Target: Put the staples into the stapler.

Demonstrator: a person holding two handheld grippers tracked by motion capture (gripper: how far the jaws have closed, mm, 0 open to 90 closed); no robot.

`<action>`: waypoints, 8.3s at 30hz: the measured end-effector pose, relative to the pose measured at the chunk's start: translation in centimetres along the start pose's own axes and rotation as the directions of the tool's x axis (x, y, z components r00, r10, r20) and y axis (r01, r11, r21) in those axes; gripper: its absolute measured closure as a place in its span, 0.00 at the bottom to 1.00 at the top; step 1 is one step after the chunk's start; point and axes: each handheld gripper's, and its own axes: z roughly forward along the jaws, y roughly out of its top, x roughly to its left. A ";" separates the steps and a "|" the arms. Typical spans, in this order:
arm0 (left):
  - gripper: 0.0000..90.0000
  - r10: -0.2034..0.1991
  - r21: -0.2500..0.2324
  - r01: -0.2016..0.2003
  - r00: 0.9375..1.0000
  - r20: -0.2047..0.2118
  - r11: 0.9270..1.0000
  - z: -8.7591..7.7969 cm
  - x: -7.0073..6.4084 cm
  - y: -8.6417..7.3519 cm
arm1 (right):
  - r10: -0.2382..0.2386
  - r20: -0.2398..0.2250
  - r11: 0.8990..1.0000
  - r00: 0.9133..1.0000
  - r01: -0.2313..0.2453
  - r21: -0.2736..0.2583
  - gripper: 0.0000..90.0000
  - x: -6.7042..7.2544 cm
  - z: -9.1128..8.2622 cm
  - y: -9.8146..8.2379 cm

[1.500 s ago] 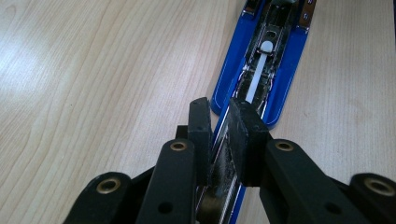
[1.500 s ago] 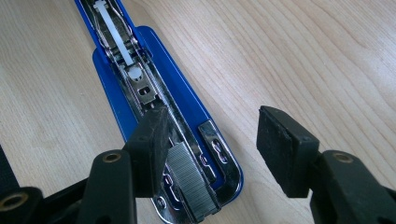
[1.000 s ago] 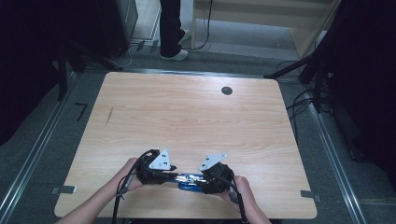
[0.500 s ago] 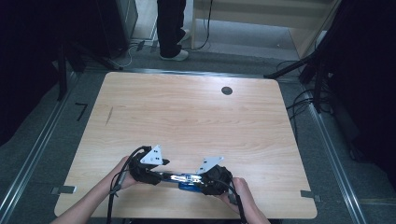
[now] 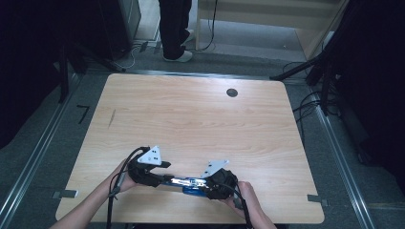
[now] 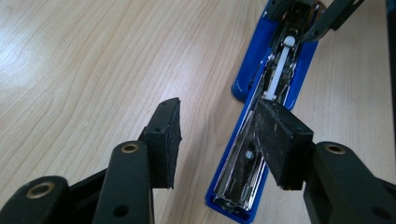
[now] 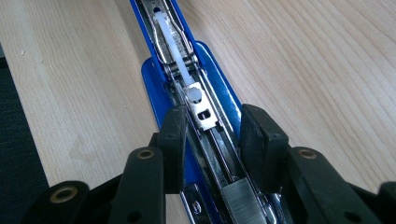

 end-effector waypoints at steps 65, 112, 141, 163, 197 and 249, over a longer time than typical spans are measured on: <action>0.67 0.121 0.165 -0.126 0.992 0.041 0.978 0.7 -1.4 -1.0 | -0.023 -0.038 0.994 0.999 0.019 -0.104 1.00 1.1 0.8 1.5; 0.70 0.136 0.082 -0.138 0.990 0.029 0.987 -0.5 -2.0 -0.9 | -0.042 0.001 0.994 0.999 0.042 -0.099 1.00 1.4 1.0 1.8; 0.68 0.124 -0.022 -0.123 0.992 0.014 0.992 1.6 -3.1 1.2 | -0.028 -0.004 0.995 1.000 0.028 -0.094 1.00 1.0 0.5 1.5; 0.74 0.128 -0.024 -0.128 0.992 -0.019 0.991 4.4 -4.4 1.9 | -0.012 0.008 0.996 1.000 0.013 -0.087 0.96 0.3 0.0 1.1; 0.72 0.096 0.060 -0.094 0.995 -0.028 0.994 5.3 -4.7 3.1 | 0.123 0.102 0.977 0.987 -0.103 -0.186 0.87 -2.1 -7.1 -1.2; 0.16 -0.042 -0.010 0.041 0.989 -0.138 0.999 3.2 -2.8 2.3 | 0.238 0.094 0.968 0.967 -0.229 -0.101 0.87 -3.3 -4.4 -2.2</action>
